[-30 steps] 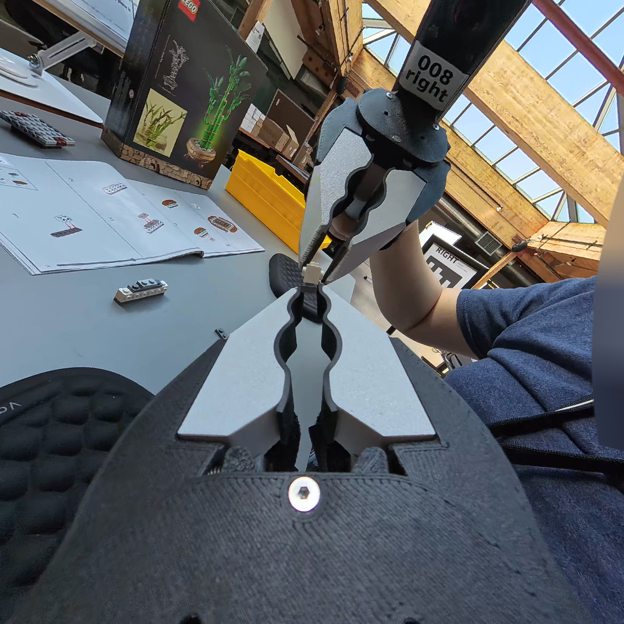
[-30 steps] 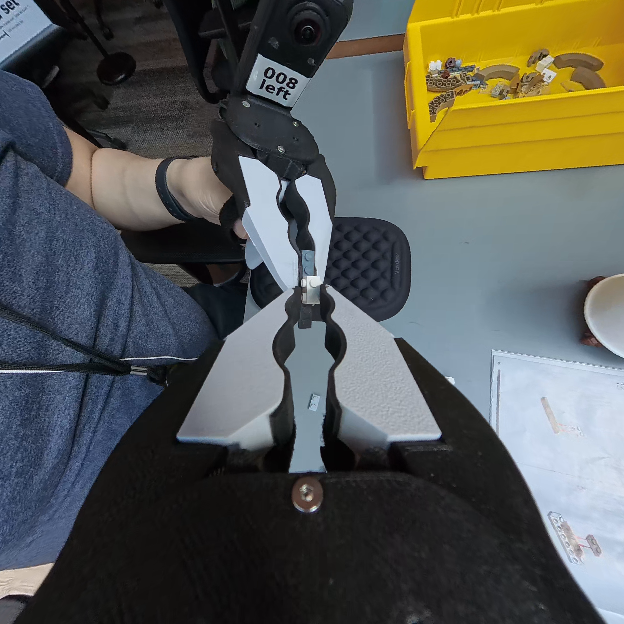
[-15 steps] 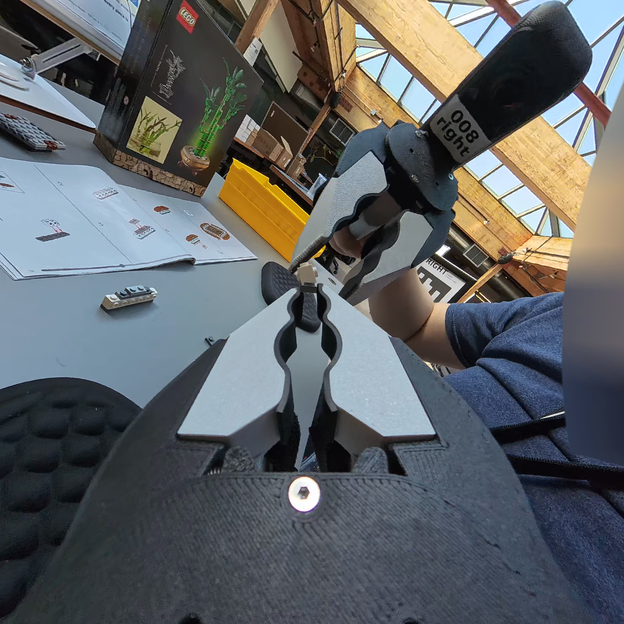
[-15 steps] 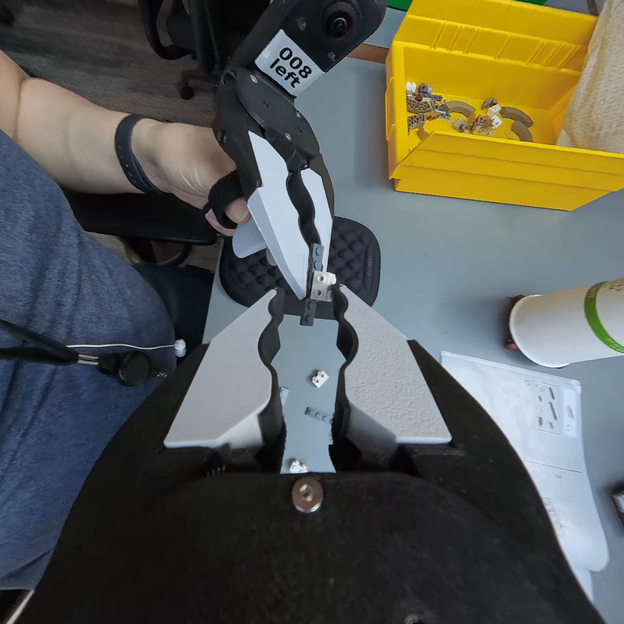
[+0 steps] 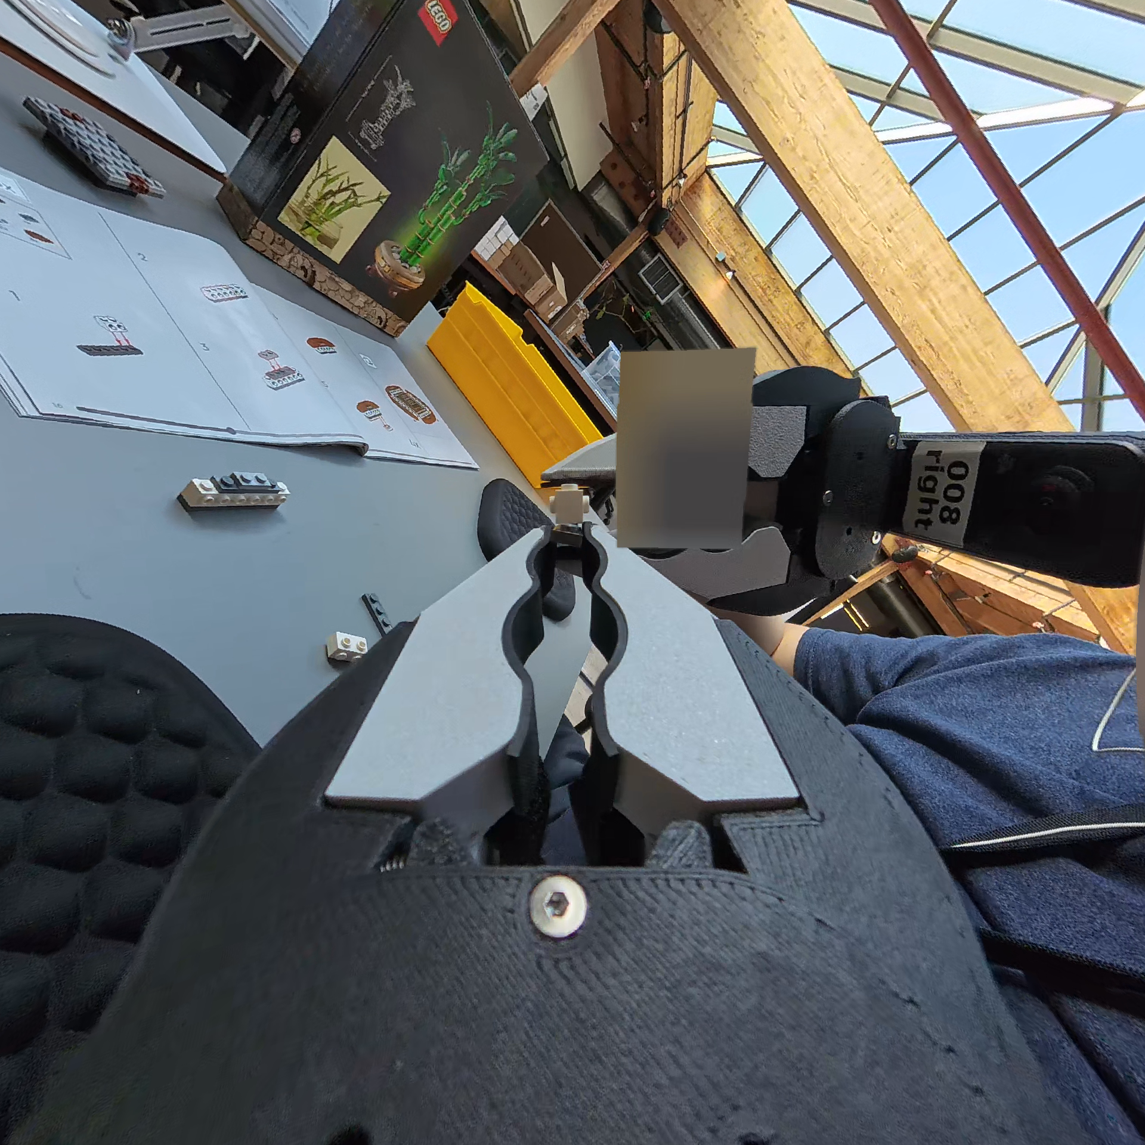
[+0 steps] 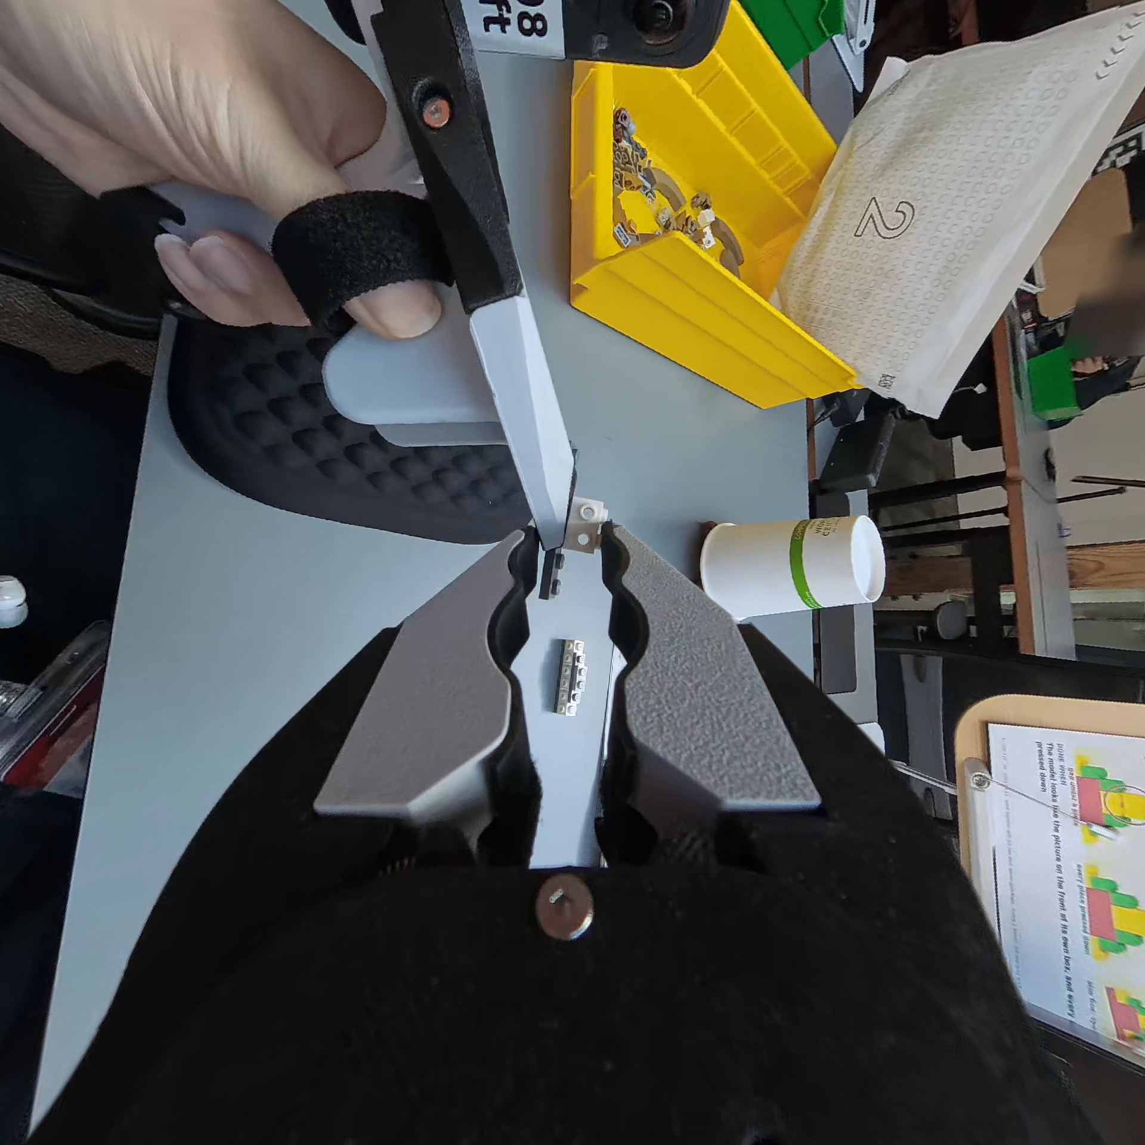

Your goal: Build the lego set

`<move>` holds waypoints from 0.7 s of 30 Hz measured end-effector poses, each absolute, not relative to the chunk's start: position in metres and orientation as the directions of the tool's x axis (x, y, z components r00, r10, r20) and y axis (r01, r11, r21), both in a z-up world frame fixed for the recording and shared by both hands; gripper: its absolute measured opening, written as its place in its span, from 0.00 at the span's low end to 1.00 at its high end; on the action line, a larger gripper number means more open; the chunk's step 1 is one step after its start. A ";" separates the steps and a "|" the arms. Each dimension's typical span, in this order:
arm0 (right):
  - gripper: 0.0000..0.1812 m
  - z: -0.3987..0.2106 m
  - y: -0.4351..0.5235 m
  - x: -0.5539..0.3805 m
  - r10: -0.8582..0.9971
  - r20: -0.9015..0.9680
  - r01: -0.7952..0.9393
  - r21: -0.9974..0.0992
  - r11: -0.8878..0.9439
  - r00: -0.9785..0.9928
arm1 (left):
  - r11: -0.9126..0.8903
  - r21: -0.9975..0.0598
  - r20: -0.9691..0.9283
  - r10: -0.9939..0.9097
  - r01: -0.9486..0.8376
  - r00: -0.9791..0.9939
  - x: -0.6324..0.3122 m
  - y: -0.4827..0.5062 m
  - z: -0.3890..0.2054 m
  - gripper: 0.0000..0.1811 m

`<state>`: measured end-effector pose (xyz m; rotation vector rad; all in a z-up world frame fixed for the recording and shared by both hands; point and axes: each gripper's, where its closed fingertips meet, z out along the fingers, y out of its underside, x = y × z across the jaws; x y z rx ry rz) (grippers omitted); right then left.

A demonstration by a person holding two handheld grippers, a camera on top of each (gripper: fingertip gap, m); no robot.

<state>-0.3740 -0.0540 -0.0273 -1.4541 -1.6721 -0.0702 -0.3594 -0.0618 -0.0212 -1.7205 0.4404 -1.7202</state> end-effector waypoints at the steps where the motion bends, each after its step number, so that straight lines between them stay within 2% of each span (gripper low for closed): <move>1: 0.11 -0.028 -0.054 -0.374 0.763 0.641 0.815 -0.487 0.313 0.090 | -0.727 -0.655 0.752 -0.653 0.208 0.087 -0.359 -0.062 -0.022 0.03; 7: 0.08 -0.025 -0.060 -0.373 0.778 0.616 0.771 -0.554 0.312 0.128 | -0.730 -0.653 0.753 -0.655 0.200 0.068 -0.358 -0.066 -0.017 0.03; 15: 0.08 -0.021 -0.063 -0.373 0.773 0.620 0.753 -0.572 0.326 0.136 | -0.724 -0.660 0.744 -0.668 0.199 0.037 -0.358 -0.070 -0.014 0.03; 18: 0.08 -0.021 -0.062 -0.371 0.766 0.629 0.757 -0.565 0.329 0.137 | -0.738 -0.644 0.754 -0.657 0.203 0.006 -0.358 -0.072 -0.010 0.10; 21: 0.09 -0.020 -0.063 -0.371 0.771 0.621 0.748 -0.578 0.326 0.143 | -0.728 -0.658 0.743 -0.669 0.194 0.011 -0.358 -0.074 -0.010 0.08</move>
